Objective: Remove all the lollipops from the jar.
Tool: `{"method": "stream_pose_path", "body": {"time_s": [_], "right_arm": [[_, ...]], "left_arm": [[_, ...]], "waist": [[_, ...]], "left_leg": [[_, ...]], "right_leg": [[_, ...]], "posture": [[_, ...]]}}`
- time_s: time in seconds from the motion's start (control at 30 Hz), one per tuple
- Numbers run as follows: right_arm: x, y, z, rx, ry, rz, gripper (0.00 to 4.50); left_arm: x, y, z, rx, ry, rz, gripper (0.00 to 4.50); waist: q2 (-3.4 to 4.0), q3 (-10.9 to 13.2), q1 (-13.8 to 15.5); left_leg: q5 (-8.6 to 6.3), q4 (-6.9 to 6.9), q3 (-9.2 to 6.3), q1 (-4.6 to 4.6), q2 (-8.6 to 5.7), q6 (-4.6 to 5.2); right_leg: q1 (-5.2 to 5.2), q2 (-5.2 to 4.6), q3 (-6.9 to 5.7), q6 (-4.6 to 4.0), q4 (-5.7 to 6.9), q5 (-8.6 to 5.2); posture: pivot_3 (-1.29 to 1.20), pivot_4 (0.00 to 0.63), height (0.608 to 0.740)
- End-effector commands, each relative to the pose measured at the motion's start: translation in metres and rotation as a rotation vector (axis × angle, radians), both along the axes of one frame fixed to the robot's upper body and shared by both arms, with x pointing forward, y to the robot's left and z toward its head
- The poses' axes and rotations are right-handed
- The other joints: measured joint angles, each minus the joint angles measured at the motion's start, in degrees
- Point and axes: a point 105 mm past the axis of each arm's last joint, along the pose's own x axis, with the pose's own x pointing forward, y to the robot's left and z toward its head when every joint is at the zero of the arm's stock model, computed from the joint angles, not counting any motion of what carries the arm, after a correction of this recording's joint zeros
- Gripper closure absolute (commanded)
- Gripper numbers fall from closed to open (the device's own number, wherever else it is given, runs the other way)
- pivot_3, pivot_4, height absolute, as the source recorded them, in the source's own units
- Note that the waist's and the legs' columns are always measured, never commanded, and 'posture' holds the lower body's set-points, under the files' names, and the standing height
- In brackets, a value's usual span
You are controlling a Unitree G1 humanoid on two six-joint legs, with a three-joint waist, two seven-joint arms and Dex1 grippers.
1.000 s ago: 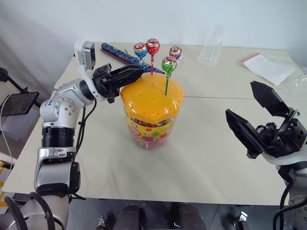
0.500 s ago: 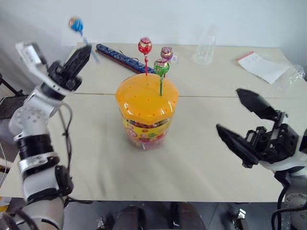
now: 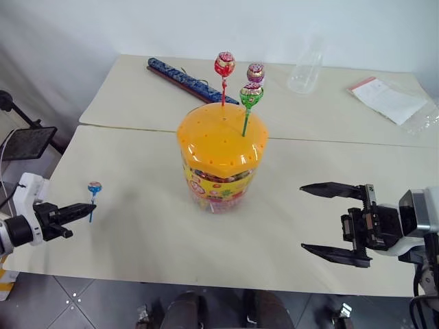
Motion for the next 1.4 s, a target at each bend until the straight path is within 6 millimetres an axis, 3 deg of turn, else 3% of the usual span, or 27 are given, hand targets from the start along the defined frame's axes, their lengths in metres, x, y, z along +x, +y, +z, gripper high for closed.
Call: {"method": "stream_pose_path", "body": {"time_s": [0.03,0.17,0.23,0.4,0.57,0.77,0.93,1.07,1.3,1.4], "right_arm": [[-0.001,-0.004,0.006,0.002,-0.05,-0.02,0.0],[-0.004,-0.007,0.016,0.043,-0.06,-0.073,0.0],[-0.004,-0.013,0.024,0.091,-0.062,-0.129,0.0],[-0.001,-0.029,0.042,0.204,-0.072,-0.258,0.0],[-0.002,-0.043,0.062,0.332,-0.108,-0.362,0.0],[-0.014,-0.047,0.077,0.445,-0.164,-0.478,0.0],[-0.021,-0.042,0.072,0.458,-0.155,-0.503,0.0],[-0.021,-0.045,0.073,0.473,-0.178,-0.528,0.0],[-0.023,-0.047,0.066,0.484,-0.176,-0.534,0.0],[-0.023,-0.047,0.063,0.485,-0.172,-0.524,0.0]], "left_arm": [[-0.001,0.002,0.013,0.036,-0.054,0.0,3.25],[0.005,0.016,0.023,0.118,-0.132,-0.028,2.03],[0.014,0.014,0.051,0.128,-0.296,-0.092,1.39],[0.022,-0.023,0.107,-0.039,-0.565,-0.378,1.39],[0.048,-0.113,0.161,-0.261,-0.777,-0.705,1.39],[0.079,-0.184,0.19,-0.367,-0.838,-0.858,1.39],[0.091,-0.211,0.188,-0.357,-0.772,-0.921,1.39],[0.095,-0.216,0.189,-0.378,-0.731,-0.939,2.26],[0.096,-0.219,0.197,-0.402,-0.766,-0.948,4.49],[0.093,-0.218,0.197,-0.402,-0.777,-0.961,4.49]], "waist": [[0.0,0.0,0.0],[0.02,0.0,0.0],[0.02,0.0,0.0],[-0.05,0.0,0.3],[-0.04,0.0,0.8],[-0.1,0.0,0.1],[-0.08,0.0,-0.3],[-0.09,0.0,-0.1],[-0.1,0.0,0.3],[-0.09,0.0,0.1]], "left_leg": [[0.01,0.0,0.01,0.0,0.02,-0.01],[0.14,-0.04,0.19,0.05,0.04,0.21],[0.13,-0.04,0.26,0.06,0.05,0.19],[0.02,-0.01,0.32,0.04,-0.04,0.01],[0.28,0.05,0.4,0.06,-0.18,0.48],[0.35,0.09,0.64,0.05,-0.23,0.62],[0.34,-0.02,0.94,0.22,-0.05,0.61],[0.34,0.05,1.06,0.26,0.06,0.61],[0.33,0.07,1.05,0.21,0.03,0.64],[0.33,0.07,1.06,0.21,0.02,0.65]], "right_leg": [[-0.04,0.02,-0.01,-0.03,0.09,-0.02],[-0.1,0.08,0.02,-0.07,0.28,-0.04],[-0.13,0.1,0.02,-0.07,0.27,-0.04],[-0.11,-0.05,-0.03,-0.03,0.25,-0.02],[-0.05,0.26,-0.57,0.07,0.5,0.04],[-0.06,0.51,-0.32,0.23,0.37,0.12],[-0.13,0.87,0.01,0.21,0.35,0.12],[-0.12,0.9,0.21,0.21,0.34,0.11],[-0.14,0.88,0.29,0.22,0.3,0.12],[-0.15,0.89,0.3,0.22,0.31,0.12]], "posture": [[0.0,0.15,0.74],[0.0,0.15,0.74],[0.0,0.15,0.74],[0.0,0.15,0.74],[0.0,0.15,0.74],[0.0,0.15,0.74],[0.0,0.15,0.74],[0.0,0.15,0.74],[0.0,0.15,0.74],[0.0,0.15,0.74]]}}
